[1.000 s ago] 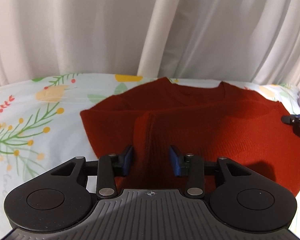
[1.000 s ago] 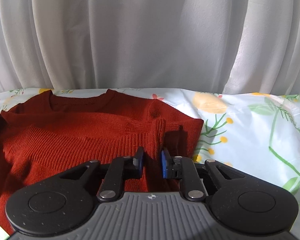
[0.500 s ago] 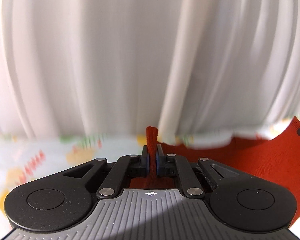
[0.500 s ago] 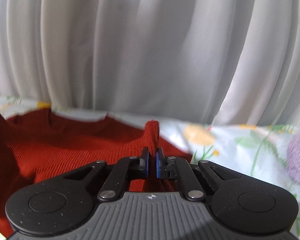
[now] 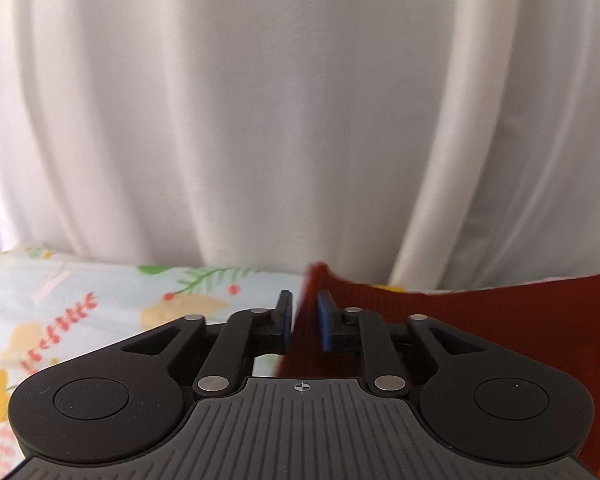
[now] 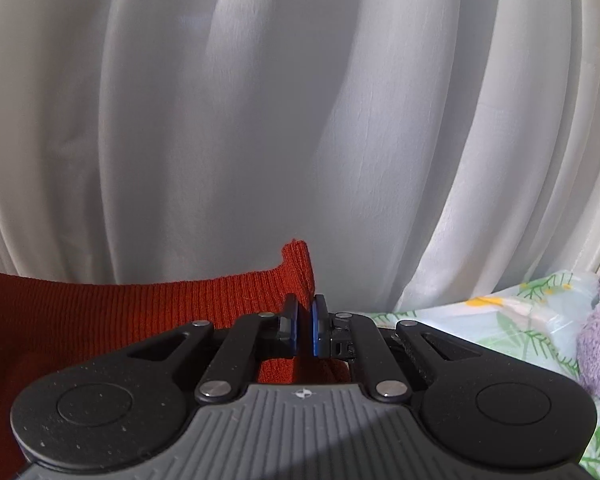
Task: Fold small clothes
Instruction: 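Lower the hem onto the collar and open both grippers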
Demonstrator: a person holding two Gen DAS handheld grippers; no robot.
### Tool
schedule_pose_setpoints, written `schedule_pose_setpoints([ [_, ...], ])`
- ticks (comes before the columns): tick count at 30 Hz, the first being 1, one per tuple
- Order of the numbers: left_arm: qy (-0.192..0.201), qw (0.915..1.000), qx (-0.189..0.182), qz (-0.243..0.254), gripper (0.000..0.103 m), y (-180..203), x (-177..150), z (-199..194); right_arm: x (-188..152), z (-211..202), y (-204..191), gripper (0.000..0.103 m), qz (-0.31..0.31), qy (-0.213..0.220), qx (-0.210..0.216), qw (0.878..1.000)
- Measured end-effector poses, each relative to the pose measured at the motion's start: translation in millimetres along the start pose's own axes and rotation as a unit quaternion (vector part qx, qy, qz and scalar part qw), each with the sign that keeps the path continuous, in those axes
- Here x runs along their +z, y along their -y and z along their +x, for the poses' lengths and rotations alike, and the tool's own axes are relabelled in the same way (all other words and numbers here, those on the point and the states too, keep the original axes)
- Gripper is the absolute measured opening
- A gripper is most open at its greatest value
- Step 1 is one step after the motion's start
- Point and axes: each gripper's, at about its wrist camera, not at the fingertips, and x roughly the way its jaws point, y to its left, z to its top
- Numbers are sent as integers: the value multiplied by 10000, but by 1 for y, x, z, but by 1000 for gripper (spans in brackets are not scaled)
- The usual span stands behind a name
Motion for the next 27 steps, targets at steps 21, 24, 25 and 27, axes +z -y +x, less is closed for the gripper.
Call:
schedule_pose_setpoints([
  [21, -52, 9830, -1028, -1522, 68, 26, -47, 26, -55, 58, 16, 3, 2680, -993, 2459, 9262],
  [24, -27, 9796, -1059, -1711, 61, 4, -45, 32, -49, 54, 42, 3, 1933, -656, 1566, 9663],
  [25, 6, 9796, -1078, -1693, 59, 0, -45, 30, -50, 55, 52, 3, 2145, -653, 1668, 9602],
  [27, 99, 9819, -958, -1628, 61, -6, -48, 25, -49, 54, 57, 3, 2232, -618, 1511, 9610],
])
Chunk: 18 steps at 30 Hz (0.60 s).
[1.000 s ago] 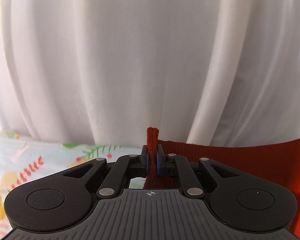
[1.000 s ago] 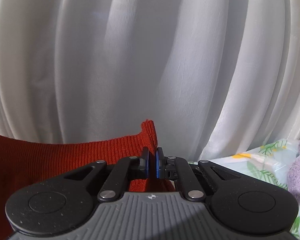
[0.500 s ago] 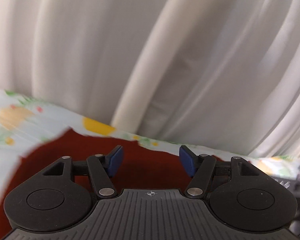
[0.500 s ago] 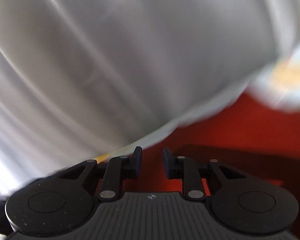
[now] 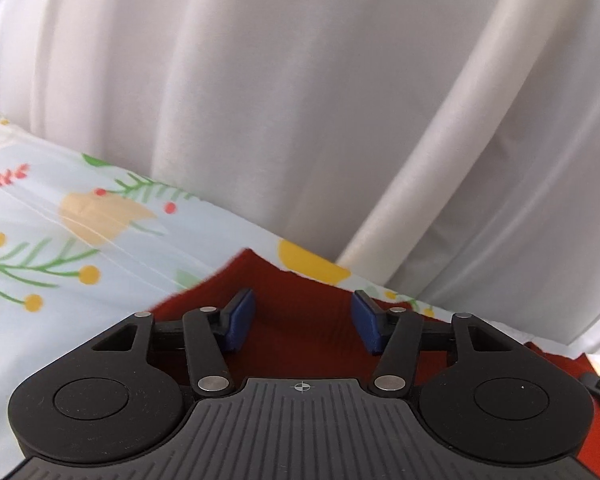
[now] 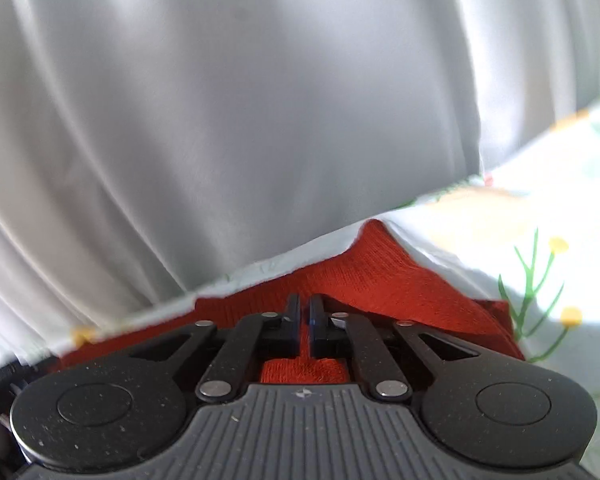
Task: Fold small clothes
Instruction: 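Lower the hem onto the collar and open both grippers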
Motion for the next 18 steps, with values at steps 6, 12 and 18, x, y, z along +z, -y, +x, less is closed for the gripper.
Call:
schedule_pose_setpoints([
  [6, -7, 9995, 173, -265, 66, -23, 2, -10, -6, 4, -13, 6, -396, 18, -108, 9992],
  [12, -145, 9991, 402, 9, 79, -34, 1, -51, -10, -20, -29, 8, -642, -21, -336, 9974],
  [18, -298, 9987, 324, 240, 86, -42, -22, -85, -53, -89, -23, 12, -1731, 333, -1058, 9786],
])
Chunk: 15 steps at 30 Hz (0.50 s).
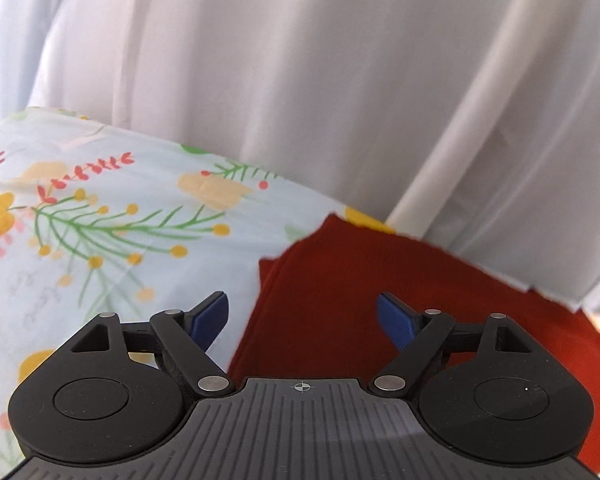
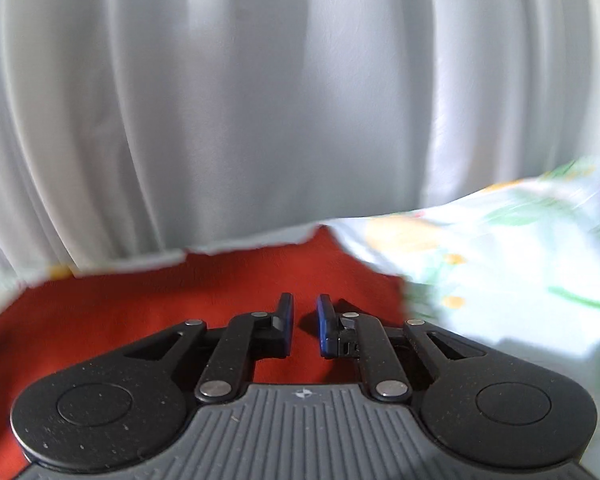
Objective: Fold small clothes
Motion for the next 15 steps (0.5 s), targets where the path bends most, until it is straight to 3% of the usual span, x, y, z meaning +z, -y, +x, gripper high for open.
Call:
schedule_pose_setpoints([
  [3, -219, 9981, 494, 292, 88, -1, -10, 2, -13, -5, 11, 12, -342, -30, -539, 9980],
  [5, -217, 9980, 563, 177, 86, -8, -10, -10, -10, -10, 13, 12, -450, -182, -998, 9938],
  [6, -284, 9982, 523, 80, 86, -12, -9, -15, -7, -17, 16, 12, -298, -175, -954, 9948],
  [8, -442, 9985, 109, -317, 86, -25, -10, -27, -1, -39, 17, 16, 70, -47, -558, 9984],
  [12, -886, 9853, -821, -1208, 87, -42, -15, -34, 1, -78, -2, 42, 473, 112, 563, 9972],
  [15, -1021, 9772, -1085, -1510, 88, -46, -17, -26, -4, -87, -42, 45, 267, 35, 1126, 9933],
])
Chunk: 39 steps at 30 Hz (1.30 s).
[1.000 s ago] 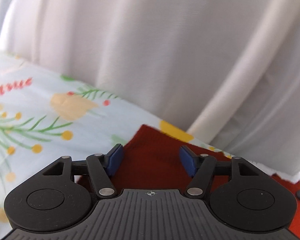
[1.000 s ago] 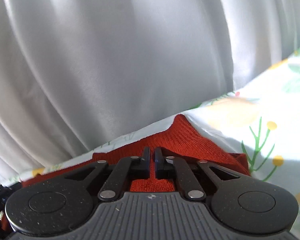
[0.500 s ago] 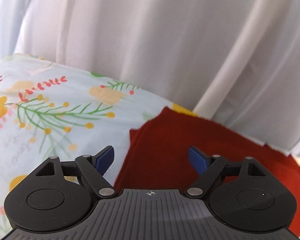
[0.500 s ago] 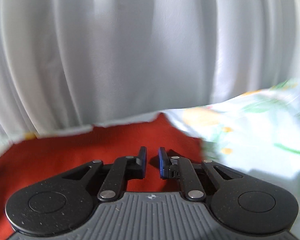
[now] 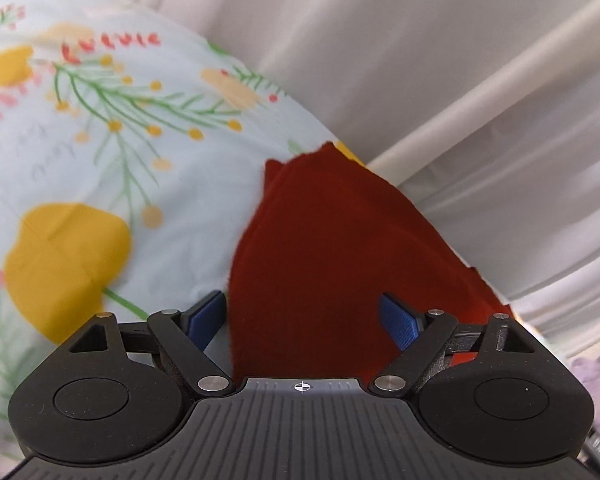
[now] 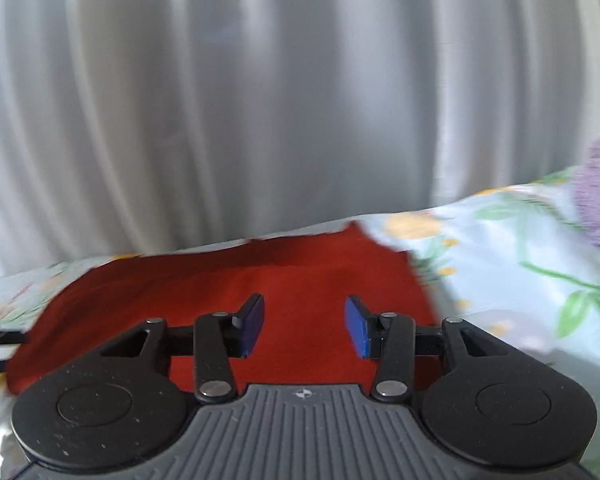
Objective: Fold small clothes
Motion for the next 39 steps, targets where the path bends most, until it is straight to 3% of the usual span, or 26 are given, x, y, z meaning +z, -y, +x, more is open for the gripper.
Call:
schedule_pose_setpoints([
  [4, -10, 9999, -98, -33, 87, 0, 8, 9, -16, 3, -47, 46, -48, -314, 747, 9967],
  [8, -34, 9999, -125, -14, 76, 1, 16, 16, -28, 11, -75, 45, -210, -572, 840, 9946],
  [15, -299, 9985, -382, -239, 37, -12, 29, 31, -31, 22, -92, 24, -264, -806, 818, 9930],
  [21, -505, 9912, -892, -839, 17, -30, 32, 41, -39, 39, -123, 12, -629, -914, 972, 9891],
  [27, -386, 9947, -878, -378, 16, -15, 33, 32, -52, 55, -133, 11, -895, -1134, 853, 9858],
  [34, -434, 9943, -778, -593, 26, -22, 31, 42, -56, 55, -133, 11, -841, -1075, 861, 9869],
  [37, -482, 9933, -768, -712, 23, -23, 33, 44, -58, 53, -135, 12, -1032, -1101, 894, 9845],
  [39, -474, 9931, -757, -758, 17, -23, 35, 41, -55, 47, -128, 12, -718, -1100, 947, 9868],
])
